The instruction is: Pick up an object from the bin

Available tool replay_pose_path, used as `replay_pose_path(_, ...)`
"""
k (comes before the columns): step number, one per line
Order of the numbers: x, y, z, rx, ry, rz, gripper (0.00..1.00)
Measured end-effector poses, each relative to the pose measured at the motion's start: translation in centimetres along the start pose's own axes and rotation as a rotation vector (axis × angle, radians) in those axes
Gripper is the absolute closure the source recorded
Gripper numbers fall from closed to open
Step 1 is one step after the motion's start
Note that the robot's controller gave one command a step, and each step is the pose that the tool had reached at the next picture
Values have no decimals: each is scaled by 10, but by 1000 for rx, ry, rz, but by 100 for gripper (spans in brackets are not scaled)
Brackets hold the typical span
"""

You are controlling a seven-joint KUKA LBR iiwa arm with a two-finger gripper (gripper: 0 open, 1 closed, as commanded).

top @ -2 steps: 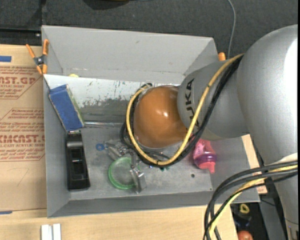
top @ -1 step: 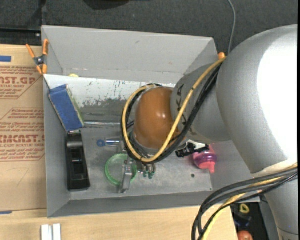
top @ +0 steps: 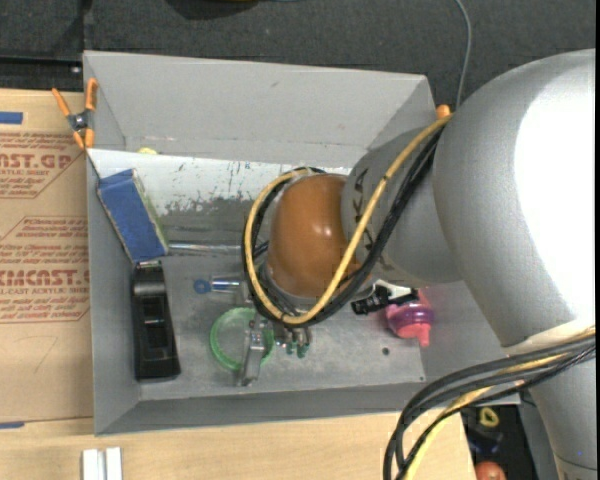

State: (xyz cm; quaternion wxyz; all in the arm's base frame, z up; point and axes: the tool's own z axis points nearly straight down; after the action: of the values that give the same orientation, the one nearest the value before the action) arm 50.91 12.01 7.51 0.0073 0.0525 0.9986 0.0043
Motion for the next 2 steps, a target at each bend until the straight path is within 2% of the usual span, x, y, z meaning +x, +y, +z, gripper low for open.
replay_pose_path(1, 0, 1, -6, -1, 0, 0, 100)
replay_pose_path(2, 1, 0, -27, 0, 4, 0, 100)
